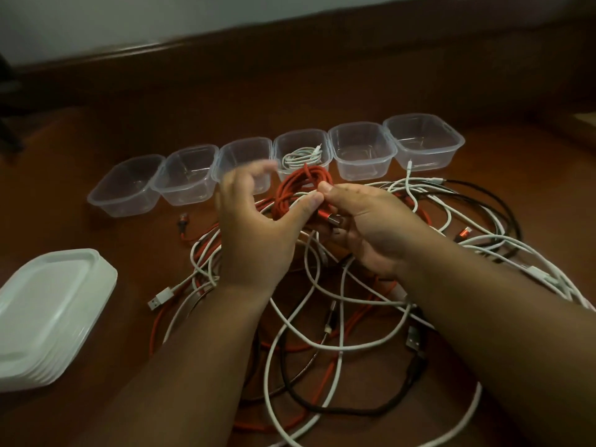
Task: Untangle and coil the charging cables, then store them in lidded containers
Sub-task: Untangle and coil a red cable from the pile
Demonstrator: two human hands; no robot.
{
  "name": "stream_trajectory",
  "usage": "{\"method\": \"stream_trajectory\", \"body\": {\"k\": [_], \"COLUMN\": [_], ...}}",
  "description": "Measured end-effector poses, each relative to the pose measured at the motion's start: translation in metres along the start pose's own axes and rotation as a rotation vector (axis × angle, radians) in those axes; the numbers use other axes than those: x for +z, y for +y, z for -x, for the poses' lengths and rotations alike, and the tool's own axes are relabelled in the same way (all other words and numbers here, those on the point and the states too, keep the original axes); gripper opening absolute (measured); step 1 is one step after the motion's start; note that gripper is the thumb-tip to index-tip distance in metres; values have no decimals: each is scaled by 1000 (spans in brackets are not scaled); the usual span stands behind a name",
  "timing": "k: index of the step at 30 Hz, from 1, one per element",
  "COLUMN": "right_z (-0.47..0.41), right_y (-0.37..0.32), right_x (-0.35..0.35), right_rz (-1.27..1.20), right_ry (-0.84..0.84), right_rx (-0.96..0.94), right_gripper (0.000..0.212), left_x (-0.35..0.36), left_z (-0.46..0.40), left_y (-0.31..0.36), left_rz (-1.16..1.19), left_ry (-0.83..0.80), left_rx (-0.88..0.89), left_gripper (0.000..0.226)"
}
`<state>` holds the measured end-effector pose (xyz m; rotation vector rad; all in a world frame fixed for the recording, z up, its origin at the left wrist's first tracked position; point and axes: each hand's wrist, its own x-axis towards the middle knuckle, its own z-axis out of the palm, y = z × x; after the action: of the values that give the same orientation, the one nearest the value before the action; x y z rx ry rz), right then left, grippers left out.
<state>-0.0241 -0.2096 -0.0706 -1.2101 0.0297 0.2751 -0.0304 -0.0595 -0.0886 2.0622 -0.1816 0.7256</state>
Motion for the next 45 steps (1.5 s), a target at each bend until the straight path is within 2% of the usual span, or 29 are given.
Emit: {"method": "stream_trajectory", "body": {"k": [2, 5, 9, 15, 19, 24, 28, 33, 37, 41, 45], "right_z": [1, 2, 4, 2, 2, 0, -3, 0, 3, 9, 7], "right_y": [0, -1, 0, 7, 6, 6, 8, 3, 7, 6, 5], "right_x": [0, 0, 1, 4, 4, 5, 4, 3, 5, 7, 7], "right_rz": [18, -126, -284, -182, -199, -84, -10, -26, 209, 320, 430], "right_ry": [10, -10, -91, -96, -33, 47, 95, 42, -24, -40, -10], "right_rx": [0, -11, -17, -108, -111, -170, -219, -227, -274, -287, -302], "right_gripper": [21, 18, 27, 25, 20, 10, 13, 21, 18, 19, 16], "left_x": [1, 1, 1, 3, 6, 8, 9, 7, 2, -2, -2], "left_z": [3, 4, 4, 6, 12, 13, 17, 13, 11, 10, 10], "left_y": [1, 4, 5, 7, 10, 12, 11, 11, 10, 15, 15], "left_rz": [80, 146, 150, 104, 64, 116, 171, 108, 135, 292, 149], "left_ry": [-20, 10, 79, 82, 58, 28, -68, -31, 48, 92, 94], "left_rx": [67, 71, 81, 164, 271, 242, 196, 253, 179, 30, 163], "left_gripper": [23, 11, 11, 12, 16, 22, 35, 25, 24, 23, 23]}}
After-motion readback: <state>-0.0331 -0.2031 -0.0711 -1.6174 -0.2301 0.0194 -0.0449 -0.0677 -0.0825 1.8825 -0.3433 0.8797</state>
